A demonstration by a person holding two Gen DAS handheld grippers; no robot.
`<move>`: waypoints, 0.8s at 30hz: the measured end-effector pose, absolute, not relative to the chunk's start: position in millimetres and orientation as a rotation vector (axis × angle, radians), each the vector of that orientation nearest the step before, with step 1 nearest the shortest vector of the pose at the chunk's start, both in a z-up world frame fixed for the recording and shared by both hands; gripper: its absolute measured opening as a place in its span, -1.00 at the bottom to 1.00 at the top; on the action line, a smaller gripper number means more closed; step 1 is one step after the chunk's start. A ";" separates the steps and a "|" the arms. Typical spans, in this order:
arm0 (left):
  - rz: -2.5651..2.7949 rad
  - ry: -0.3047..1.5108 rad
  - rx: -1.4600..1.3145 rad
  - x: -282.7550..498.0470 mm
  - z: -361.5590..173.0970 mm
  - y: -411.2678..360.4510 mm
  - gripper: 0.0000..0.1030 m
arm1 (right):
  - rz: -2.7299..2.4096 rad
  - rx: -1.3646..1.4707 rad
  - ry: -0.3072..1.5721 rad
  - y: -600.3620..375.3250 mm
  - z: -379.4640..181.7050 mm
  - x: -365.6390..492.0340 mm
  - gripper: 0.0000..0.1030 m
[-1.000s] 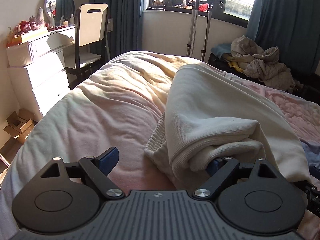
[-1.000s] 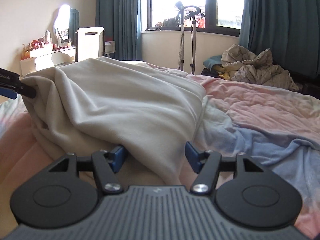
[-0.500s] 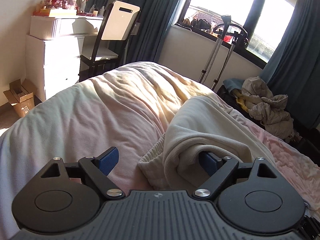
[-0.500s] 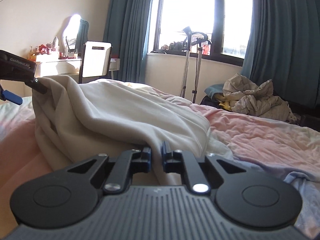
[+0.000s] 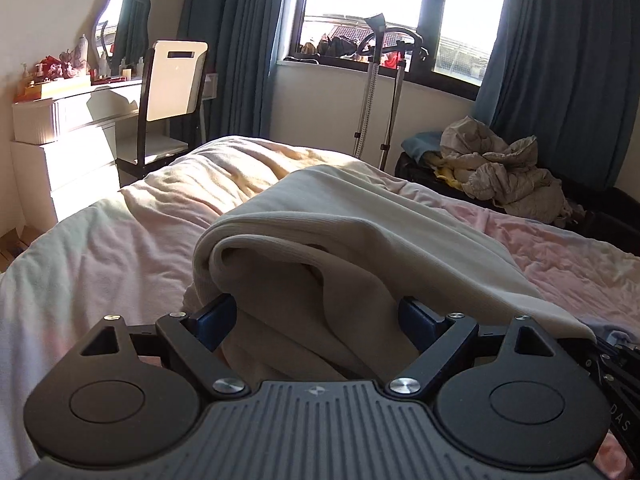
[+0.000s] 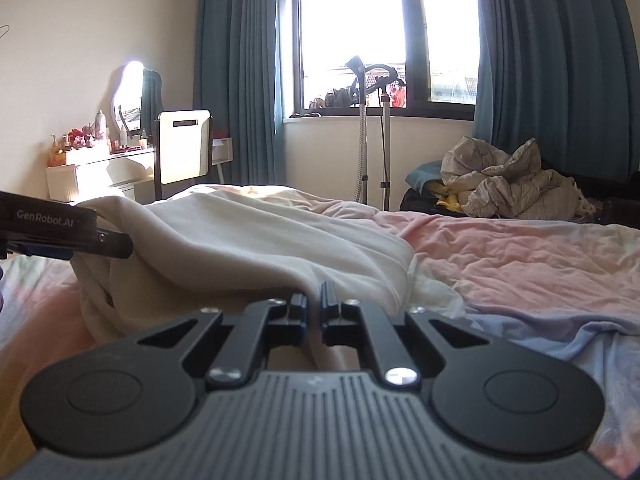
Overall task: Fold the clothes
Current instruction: 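Grasp the folded cream sweatpants with the left gripper while the right gripper grasps it too, then lift the folded sweatpants with both grippers and carry it toward the pink garment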
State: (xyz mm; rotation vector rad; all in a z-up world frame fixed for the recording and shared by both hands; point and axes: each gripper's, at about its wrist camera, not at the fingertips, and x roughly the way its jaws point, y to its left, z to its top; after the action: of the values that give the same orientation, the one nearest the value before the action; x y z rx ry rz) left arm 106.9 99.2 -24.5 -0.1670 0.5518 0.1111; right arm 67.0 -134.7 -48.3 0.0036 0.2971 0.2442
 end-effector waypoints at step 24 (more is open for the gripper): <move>0.081 0.661 -0.783 122.7 -65.7 172.3 0.79 | 0.270 -0.052 0.497 -123.8 -73.8 76.3 -0.62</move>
State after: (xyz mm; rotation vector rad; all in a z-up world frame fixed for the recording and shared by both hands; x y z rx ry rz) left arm 122.7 172.3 -65.7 -0.7826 0.6612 0.0813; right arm 76.3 -123.8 -73.8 -0.0520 0.4969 0.2699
